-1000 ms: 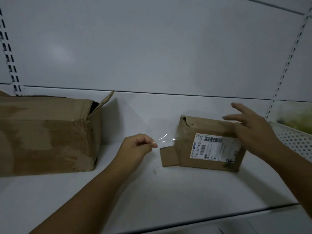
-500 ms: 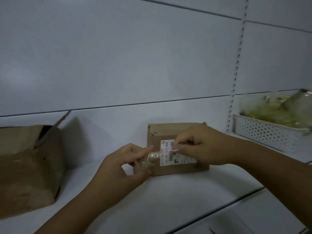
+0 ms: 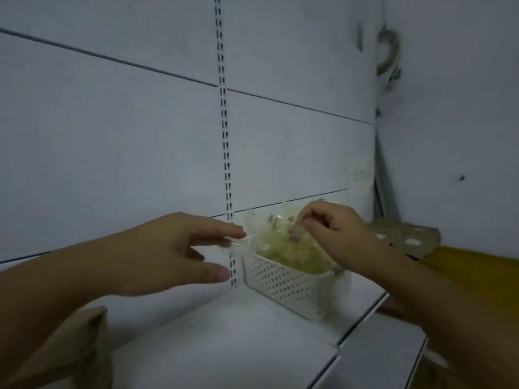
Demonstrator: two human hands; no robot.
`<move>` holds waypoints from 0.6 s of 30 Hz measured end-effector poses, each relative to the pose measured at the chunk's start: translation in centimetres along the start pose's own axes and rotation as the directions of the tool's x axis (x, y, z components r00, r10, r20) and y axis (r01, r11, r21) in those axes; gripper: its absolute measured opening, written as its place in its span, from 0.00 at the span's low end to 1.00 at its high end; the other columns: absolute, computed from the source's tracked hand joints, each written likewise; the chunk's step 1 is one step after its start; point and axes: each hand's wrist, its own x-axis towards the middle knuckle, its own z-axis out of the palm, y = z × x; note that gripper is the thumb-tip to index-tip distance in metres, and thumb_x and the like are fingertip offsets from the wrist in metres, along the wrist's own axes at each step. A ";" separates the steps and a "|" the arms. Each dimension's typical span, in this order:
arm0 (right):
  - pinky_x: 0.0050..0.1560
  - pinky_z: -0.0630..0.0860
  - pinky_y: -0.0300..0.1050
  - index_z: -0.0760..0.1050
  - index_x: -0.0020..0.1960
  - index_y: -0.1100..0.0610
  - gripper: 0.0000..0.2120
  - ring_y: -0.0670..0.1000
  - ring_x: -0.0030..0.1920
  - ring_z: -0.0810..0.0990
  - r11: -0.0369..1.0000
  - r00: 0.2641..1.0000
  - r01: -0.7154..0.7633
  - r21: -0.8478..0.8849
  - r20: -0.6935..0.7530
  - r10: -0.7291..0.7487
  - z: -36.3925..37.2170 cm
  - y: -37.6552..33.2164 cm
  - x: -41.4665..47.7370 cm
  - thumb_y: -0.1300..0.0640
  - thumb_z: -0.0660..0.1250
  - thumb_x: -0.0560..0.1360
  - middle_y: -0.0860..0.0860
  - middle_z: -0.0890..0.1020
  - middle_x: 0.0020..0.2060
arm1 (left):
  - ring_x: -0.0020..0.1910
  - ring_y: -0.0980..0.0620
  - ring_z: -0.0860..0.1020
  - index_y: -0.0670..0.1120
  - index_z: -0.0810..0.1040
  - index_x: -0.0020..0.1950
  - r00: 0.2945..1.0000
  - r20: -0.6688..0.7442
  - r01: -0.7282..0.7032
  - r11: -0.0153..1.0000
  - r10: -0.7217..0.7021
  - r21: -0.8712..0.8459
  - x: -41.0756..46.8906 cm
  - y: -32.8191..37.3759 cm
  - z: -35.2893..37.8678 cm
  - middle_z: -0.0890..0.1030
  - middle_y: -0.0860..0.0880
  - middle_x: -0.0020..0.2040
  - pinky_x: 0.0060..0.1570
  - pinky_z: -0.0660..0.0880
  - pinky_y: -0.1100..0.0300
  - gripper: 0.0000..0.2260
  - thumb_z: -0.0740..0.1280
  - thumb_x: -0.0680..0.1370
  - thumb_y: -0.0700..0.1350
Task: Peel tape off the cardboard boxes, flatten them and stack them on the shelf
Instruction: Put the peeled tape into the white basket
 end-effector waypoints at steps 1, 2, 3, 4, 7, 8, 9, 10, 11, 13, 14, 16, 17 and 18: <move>0.28 0.68 0.42 0.74 0.39 0.45 0.10 0.44 0.24 0.70 0.998 0.996 -0.041 -0.045 -0.078 0.037 -1.1 1.9 0.8 0.59 0.61 0.75 0.45 0.75 0.24 | 0.60 0.70 0.73 0.70 0.75 0.55 1.000 0.028 0.004 0.999 -0.002 -0.048 2.8 0.3 0.8 0.75 0.70 0.60 0.55 0.75 0.67 0.23 0.75 0.62 0.61; 0.28 0.69 0.43 0.73 0.41 0.46 0.08 0.46 0.25 0.71 0.993 0.985 -0.089 -0.077 -0.156 0.077 -2.0 3.6 1.8 0.58 0.61 0.74 0.46 0.75 0.24 | 0.60 0.70 0.73 0.68 0.75 0.54 0.999 0.041 0.011 0.997 -0.008 -0.075 5.5 0.4 1.6 0.76 0.68 0.60 0.57 0.74 0.65 0.19 0.74 0.65 0.57; 0.28 0.68 0.43 0.72 0.42 0.47 0.06 0.47 0.26 0.72 0.983 0.969 -0.137 -0.124 -0.225 0.107 -2.7 5.1 3.0 0.57 0.61 0.74 0.47 0.75 0.25 | 0.59 0.69 0.73 0.67 0.74 0.55 0.999 0.030 0.018 0.997 -0.016 -0.080 8.2 0.4 2.2 0.76 0.66 0.61 0.58 0.74 0.63 0.18 0.73 0.68 0.54; 0.28 0.67 0.42 0.72 0.42 0.48 0.05 0.47 0.28 0.73 0.963 0.954 -0.180 -0.200 -0.273 0.122 -3.2 6.4 4.3 0.57 0.60 0.74 0.46 0.76 0.27 | 0.59 0.67 0.74 0.66 0.74 0.58 0.999 -0.004 0.032 0.997 -0.032 -0.077 10.7 0.2 2.9 0.75 0.65 0.62 0.58 0.73 0.63 0.17 0.71 0.71 0.52; 0.36 0.68 0.43 0.75 0.47 0.51 0.06 0.51 0.40 0.77 0.850 0.965 -0.218 -0.479 -0.235 0.115 -2.3 9.3 7.4 0.56 0.59 0.75 0.49 0.80 0.40 | 0.56 0.59 0.75 0.54 0.72 0.66 0.977 -0.148 0.146 0.988 -0.151 -0.046 16.8 -2.0 5.5 0.74 0.54 0.66 0.52 0.71 0.66 0.18 0.65 0.77 0.51; 0.41 0.71 0.44 0.76 0.51 0.52 0.08 0.52 0.44 0.76 0.811 0.982 -0.175 -0.558 -0.156 0.104 -1.3 10.5 7.8 0.56 0.59 0.76 0.51 0.79 0.47 | 0.57 0.56 0.75 0.52 0.72 0.67 0.964 -0.171 0.204 0.979 -0.204 -0.018 18.2 -3.2 6.6 0.74 0.52 0.66 0.53 0.70 0.63 0.18 0.63 0.77 0.53; 0.46 0.73 0.46 0.77 0.55 0.53 0.11 0.53 0.49 0.76 0.780 0.995 -0.101 -0.617 -0.051 0.088 0.1 11.7 7.8 0.57 0.59 0.77 0.51 0.77 0.52 | 0.58 0.53 0.74 0.51 0.72 0.67 0.952 -0.174 0.255 0.967 -0.250 0.002 19.2 -4.6 7.8 0.75 0.49 0.66 0.56 0.70 0.60 0.19 0.62 0.78 0.53; 0.50 0.74 0.48 0.77 0.57 0.54 0.13 0.53 0.53 0.75 0.759 0.995 -0.021 -0.651 0.060 0.079 1.5 12.9 7.6 0.59 0.59 0.76 0.51 0.76 0.55 | 0.59 0.51 0.75 0.50 0.72 0.67 0.945 -0.162 0.289 0.957 -0.285 -0.002 19.9 -5.9 9.1 0.75 0.47 0.65 0.58 0.71 0.59 0.18 0.61 0.78 0.53; 0.51 0.74 0.47 0.76 0.56 0.54 0.14 0.54 0.53 0.76 0.754 0.986 0.034 -0.657 0.146 0.082 2.7 14.0 7.1 0.61 0.59 0.74 0.51 0.76 0.54 | 0.58 0.50 0.75 0.49 0.72 0.67 0.941 -0.148 0.303 0.953 -0.303 -0.024 20.5 -7.1 10.3 0.75 0.46 0.65 0.58 0.72 0.58 0.17 0.60 0.79 0.51; 0.44 0.72 0.43 0.77 0.52 0.56 0.12 0.53 0.49 0.78 0.794 0.967 0.028 -0.607 0.217 0.131 3.9 15.8 6.4 0.61 0.58 0.74 0.52 0.80 0.49 | 0.60 0.48 0.74 0.49 0.72 0.67 0.939 -0.147 0.300 0.950 -0.310 -0.083 21.2 -9.0 12.3 0.74 0.44 0.65 0.61 0.73 0.55 0.16 0.59 0.80 0.49; 0.42 0.71 0.42 0.77 0.51 0.57 0.11 0.53 0.47 0.79 0.826 0.960 0.002 -0.564 0.232 0.156 4.1 16.5 6.3 0.60 0.57 0.74 0.52 0.81 0.47 | 0.62 0.47 0.73 0.49 0.71 0.67 0.936 -0.162 0.300 0.948 -0.314 -0.103 21.5 -9.7 13.0 0.74 0.44 0.65 0.63 0.72 0.51 0.16 0.60 0.80 0.49; 0.42 0.73 0.43 0.79 0.50 0.57 0.12 0.53 0.47 0.79 0.895 0.946 -0.047 -0.444 0.269 0.183 4.0 17.6 6.2 0.60 0.56 0.76 0.53 0.82 0.46 | 0.64 0.45 0.71 0.49 0.71 0.67 0.923 -0.202 0.307 0.944 -0.327 -0.122 21.7 -10.6 13.9 0.73 0.44 0.65 0.64 0.71 0.47 0.16 0.60 0.80 0.48; 0.47 0.75 0.44 0.80 0.53 0.56 0.14 0.53 0.49 0.80 0.929 0.936 -0.067 -0.364 0.300 0.185 3.9 18.0 6.1 0.59 0.56 0.77 0.52 0.83 0.49 | 0.63 0.46 0.72 0.48 0.72 0.67 0.919 -0.211 0.309 0.941 -0.332 -0.136 21.7 -10.8 14.1 0.73 0.45 0.65 0.63 0.71 0.47 0.16 0.61 0.79 0.48; 0.54 0.75 0.46 0.79 0.57 0.56 0.15 0.53 0.53 0.79 0.956 0.919 -0.095 -0.276 0.346 0.191 3.7 18.2 6.2 0.59 0.56 0.78 0.52 0.82 0.53 | 0.62 0.46 0.73 0.48 0.72 0.67 0.917 -0.213 0.309 0.939 -0.336 -0.151 21.7 -11.0 14.2 0.74 0.45 0.64 0.63 0.72 0.47 0.17 0.61 0.79 0.48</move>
